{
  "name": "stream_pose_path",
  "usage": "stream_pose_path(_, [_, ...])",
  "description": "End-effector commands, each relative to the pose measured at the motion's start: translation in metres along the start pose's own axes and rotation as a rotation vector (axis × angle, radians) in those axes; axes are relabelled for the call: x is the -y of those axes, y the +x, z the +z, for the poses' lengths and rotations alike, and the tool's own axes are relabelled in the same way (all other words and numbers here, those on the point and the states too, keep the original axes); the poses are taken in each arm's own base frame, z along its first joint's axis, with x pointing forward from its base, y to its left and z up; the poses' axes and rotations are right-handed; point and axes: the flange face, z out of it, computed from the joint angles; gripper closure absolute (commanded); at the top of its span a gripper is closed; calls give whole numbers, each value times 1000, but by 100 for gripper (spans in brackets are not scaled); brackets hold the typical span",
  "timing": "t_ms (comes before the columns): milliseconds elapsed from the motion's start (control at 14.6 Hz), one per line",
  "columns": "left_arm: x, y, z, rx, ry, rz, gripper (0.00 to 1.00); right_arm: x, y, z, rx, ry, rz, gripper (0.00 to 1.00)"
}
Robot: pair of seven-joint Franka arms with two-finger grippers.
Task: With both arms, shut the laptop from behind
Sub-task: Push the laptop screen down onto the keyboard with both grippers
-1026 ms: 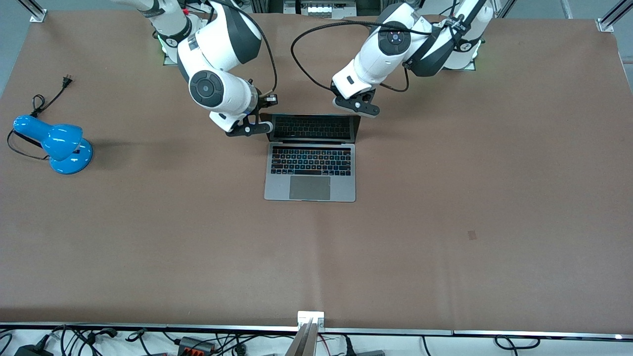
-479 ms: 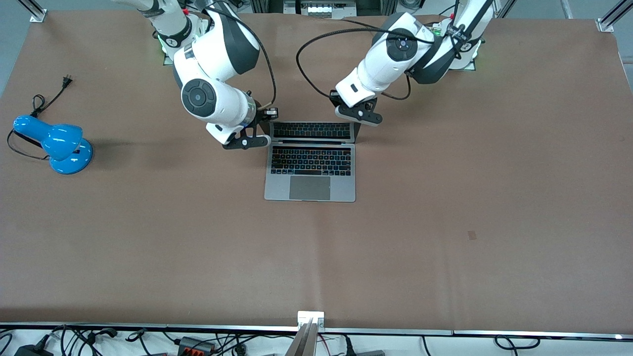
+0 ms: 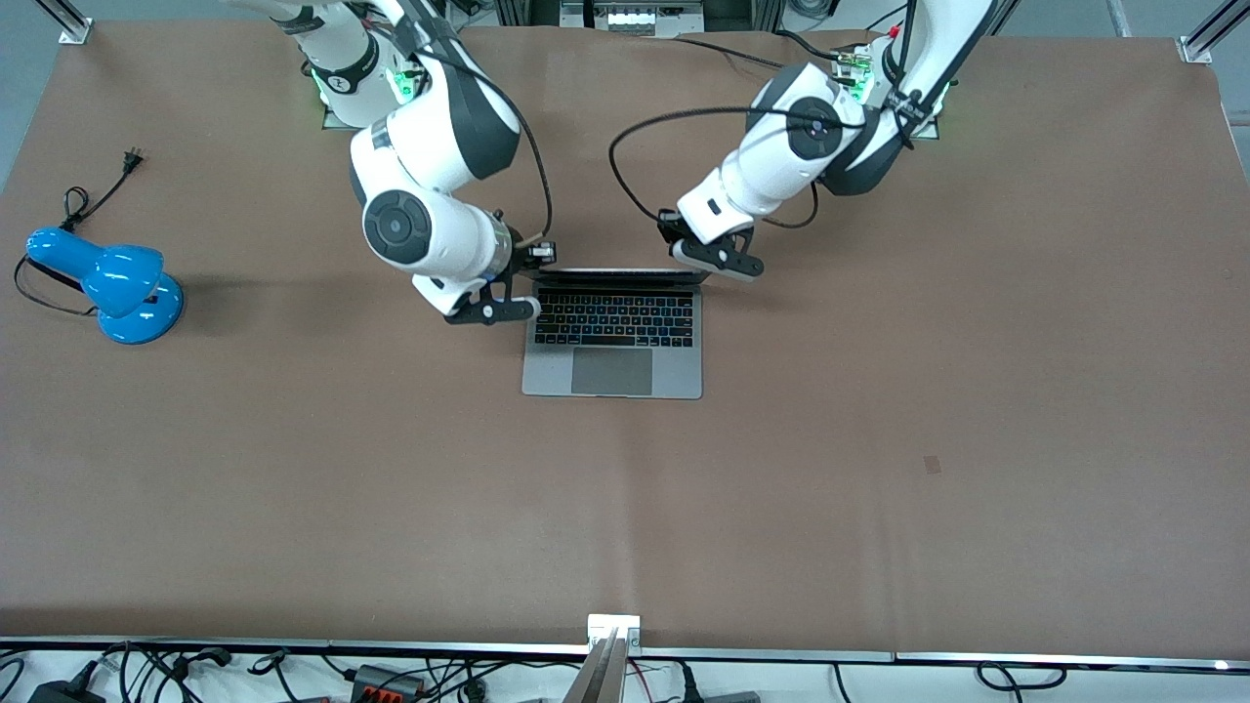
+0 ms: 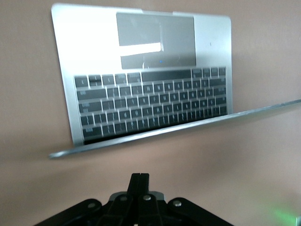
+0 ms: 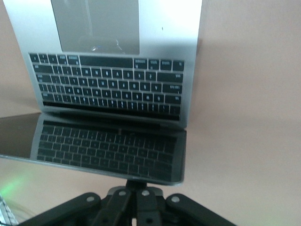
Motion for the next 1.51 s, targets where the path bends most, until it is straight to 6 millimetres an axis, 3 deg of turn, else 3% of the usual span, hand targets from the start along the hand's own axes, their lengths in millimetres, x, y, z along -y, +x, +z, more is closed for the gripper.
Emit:
stream_pose_path(0, [9, 21, 6, -18, -34, 26, 99, 2, 20, 0, -40, -10, 10, 100])
stream_pose_path(205, [19, 39, 7, -25, -46, -2, 99, 0, 29, 9, -64, -23, 8, 100])
stream_pose_path(411, [23, 60, 14, -24, -78, -32, 99, 3, 52, 21, -98, -38, 3, 100])
stream_pose_path(616, [29, 68, 19, -24, -76, -36, 99, 5, 74, 37, -108, -68, 27, 100])
stream_pose_path(958, [40, 84, 33, -26, -63, -8, 99, 3, 93, 65, -150, -74, 44, 100])
stream_pose_path(1300, [54, 105, 81, -82, -130, -50, 99, 0, 101, 84, -161, -80, 44, 100])
stream_pose_path(1437, [73, 116, 89, -111, -94, -22, 99, -1, 104, 92, -174, -88, 40, 100])
